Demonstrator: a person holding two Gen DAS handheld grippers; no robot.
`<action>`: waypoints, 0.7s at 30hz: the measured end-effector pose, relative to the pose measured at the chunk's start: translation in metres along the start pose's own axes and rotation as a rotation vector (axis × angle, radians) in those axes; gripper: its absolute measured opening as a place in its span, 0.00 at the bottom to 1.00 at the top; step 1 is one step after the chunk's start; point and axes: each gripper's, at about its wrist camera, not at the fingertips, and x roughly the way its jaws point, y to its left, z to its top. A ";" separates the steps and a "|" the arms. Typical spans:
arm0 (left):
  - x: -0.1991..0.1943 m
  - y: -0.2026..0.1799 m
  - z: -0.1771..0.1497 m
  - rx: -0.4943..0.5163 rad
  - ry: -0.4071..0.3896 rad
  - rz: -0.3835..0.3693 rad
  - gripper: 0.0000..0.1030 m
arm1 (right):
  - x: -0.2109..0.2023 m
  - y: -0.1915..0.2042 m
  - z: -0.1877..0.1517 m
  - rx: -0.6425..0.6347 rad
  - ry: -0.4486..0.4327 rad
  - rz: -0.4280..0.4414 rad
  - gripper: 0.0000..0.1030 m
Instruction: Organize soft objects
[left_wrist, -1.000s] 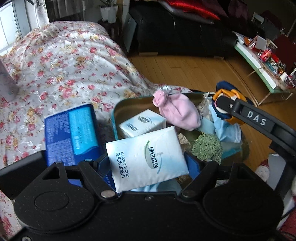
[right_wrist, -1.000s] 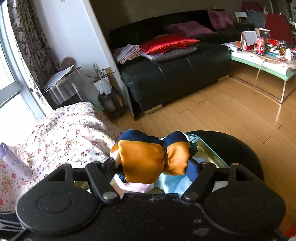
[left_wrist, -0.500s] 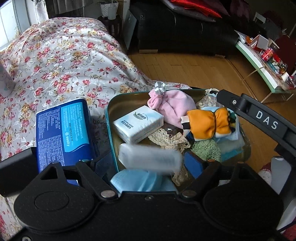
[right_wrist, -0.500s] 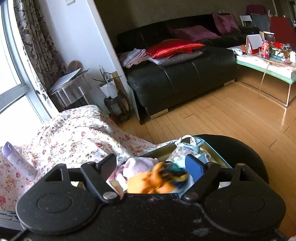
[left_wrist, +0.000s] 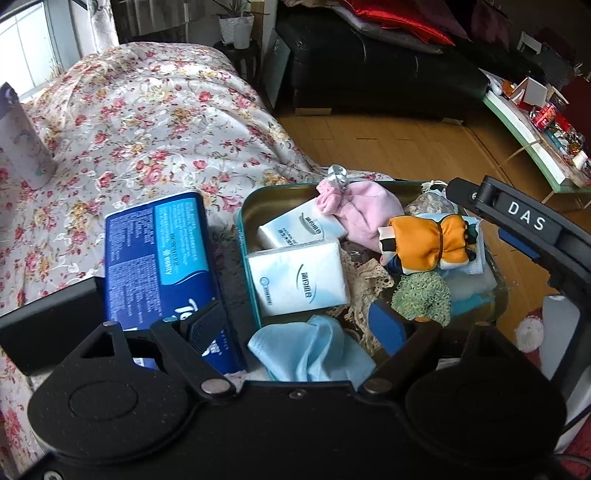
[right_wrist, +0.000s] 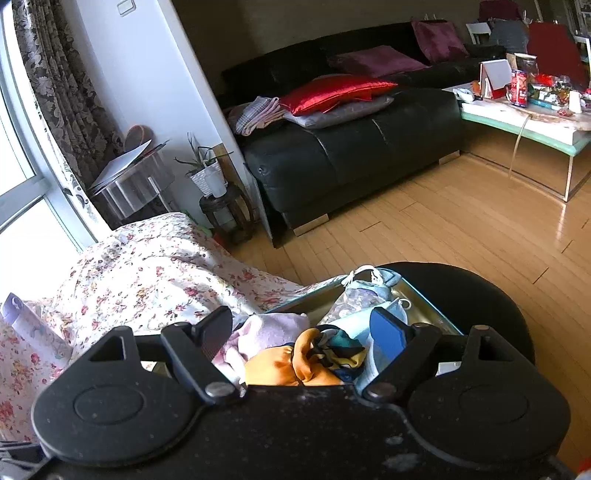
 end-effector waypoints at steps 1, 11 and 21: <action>-0.002 0.000 -0.001 -0.003 -0.003 0.004 0.80 | 0.000 0.000 -0.001 -0.002 -0.001 -0.004 0.80; -0.011 0.003 -0.011 -0.039 -0.005 0.052 0.80 | -0.014 0.001 -0.003 -0.034 -0.006 -0.054 0.91; -0.020 0.005 -0.015 -0.067 -0.021 0.096 0.80 | -0.023 -0.015 -0.004 0.029 0.108 -0.102 0.94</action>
